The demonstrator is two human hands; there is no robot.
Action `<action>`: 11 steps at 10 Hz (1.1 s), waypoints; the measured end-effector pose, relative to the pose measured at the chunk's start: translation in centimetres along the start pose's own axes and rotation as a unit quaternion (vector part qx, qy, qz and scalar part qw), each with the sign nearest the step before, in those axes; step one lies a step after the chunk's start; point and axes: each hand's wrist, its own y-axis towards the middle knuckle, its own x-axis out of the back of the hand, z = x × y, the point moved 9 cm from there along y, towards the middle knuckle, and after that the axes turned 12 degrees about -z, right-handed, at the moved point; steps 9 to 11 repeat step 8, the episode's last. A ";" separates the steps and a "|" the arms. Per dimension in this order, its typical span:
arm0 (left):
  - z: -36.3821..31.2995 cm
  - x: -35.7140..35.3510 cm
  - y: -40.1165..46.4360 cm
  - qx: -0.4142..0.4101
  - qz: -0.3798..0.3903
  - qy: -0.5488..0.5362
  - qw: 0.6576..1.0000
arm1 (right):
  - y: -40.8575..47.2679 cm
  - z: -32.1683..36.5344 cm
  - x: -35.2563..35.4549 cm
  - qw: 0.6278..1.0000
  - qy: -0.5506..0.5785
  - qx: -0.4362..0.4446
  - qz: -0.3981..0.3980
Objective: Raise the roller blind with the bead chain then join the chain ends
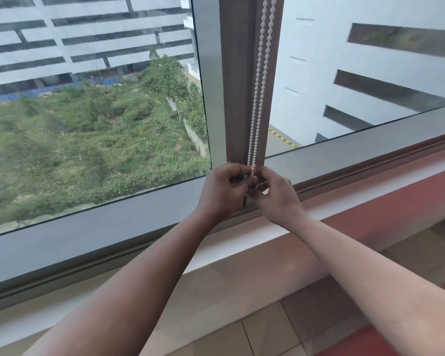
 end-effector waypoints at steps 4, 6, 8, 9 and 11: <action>-2.8 -1.2 -1.3 0.051 0.018 0.095 0.994 | -0.8 -1.0 1.5 0.999 0.029 0.011 0.037; -5.8 1.1 -2.8 0.062 -0.031 0.094 0.993 | -3.2 2.2 5.1 0.988 0.053 0.136 -0.059; -8.8 5.5 -5.3 0.025 -0.103 0.161 0.981 | -9.3 9.2 7.4 0.859 -0.121 0.464 -0.182; -8.8 5.5 -5.3 0.025 -0.103 0.161 0.981 | -9.3 9.2 7.4 0.859 -0.121 0.464 -0.182; -8.8 5.5 -5.3 0.025 -0.103 0.161 0.981 | -9.3 9.2 7.4 0.859 -0.121 0.464 -0.182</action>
